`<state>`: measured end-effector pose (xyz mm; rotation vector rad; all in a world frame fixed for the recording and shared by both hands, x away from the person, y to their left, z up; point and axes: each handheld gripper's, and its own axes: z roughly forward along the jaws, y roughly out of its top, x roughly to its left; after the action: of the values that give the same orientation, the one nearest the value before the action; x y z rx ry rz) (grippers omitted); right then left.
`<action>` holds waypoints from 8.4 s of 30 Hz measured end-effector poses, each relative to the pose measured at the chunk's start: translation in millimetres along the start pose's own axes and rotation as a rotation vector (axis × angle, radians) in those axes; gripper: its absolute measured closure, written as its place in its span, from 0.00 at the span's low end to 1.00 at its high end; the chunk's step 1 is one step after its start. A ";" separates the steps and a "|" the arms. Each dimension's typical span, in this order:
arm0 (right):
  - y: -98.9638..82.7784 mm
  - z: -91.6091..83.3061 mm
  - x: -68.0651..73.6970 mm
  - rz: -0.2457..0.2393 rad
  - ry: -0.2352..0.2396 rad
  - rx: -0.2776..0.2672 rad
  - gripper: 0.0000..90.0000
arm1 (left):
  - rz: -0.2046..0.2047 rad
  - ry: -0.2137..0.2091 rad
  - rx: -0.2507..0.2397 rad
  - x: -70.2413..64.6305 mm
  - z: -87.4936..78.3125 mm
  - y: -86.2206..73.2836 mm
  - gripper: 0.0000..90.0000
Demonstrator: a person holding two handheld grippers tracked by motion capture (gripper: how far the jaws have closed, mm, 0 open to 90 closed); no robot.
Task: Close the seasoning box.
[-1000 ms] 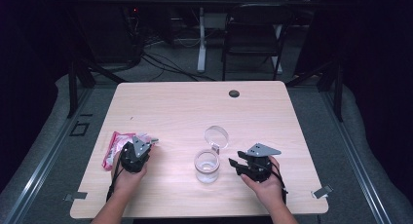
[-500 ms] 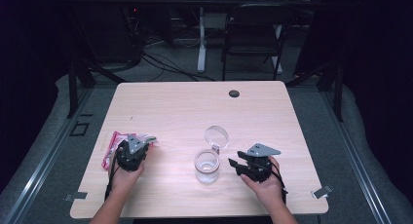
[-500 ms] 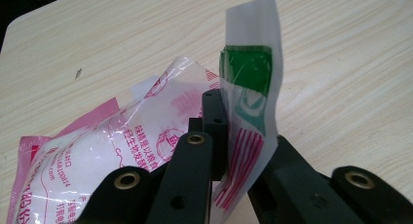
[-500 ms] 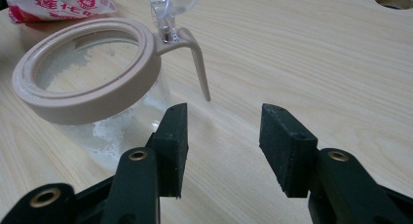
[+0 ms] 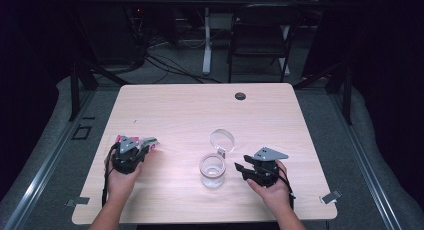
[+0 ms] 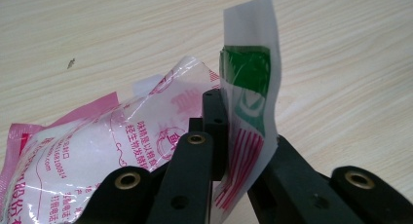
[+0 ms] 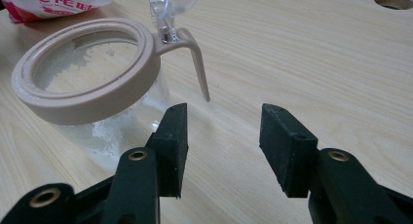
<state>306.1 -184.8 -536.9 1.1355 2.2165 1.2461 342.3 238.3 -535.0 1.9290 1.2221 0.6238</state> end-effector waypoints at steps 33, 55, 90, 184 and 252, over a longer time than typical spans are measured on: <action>-1.6 3.1 1.9 0.016 0.003 0.002 0.59 | -0.032 0.136 -0.072 71.8 -71.0 51.1 1.00; -1.3 0.1 -0.3 0.019 0.006 -0.008 0.59 | -0.018 0.077 -0.080 64.5 -82.3 76.1 1.00; 0.2 -4.3 -3.7 0.029 0.008 -0.029 0.60 | 0.294 -0.311 -0.023 -57.9 -65.3 117.9 1.00; 81.0 40.5 109.2 -0.227 0.378 0.052 0.91 | 0.186 -0.496 -0.108 -84.5 -62.0 31.6 0.95; 79.5 45.3 112.2 -0.281 0.395 0.070 1.00 | 0.142 -0.387 0.034 -72.3 1.7 -43.5 0.27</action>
<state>303.2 -48.9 -487.2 0.6045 2.6098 1.3686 289.5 183.5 -571.4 2.0579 0.8630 0.2808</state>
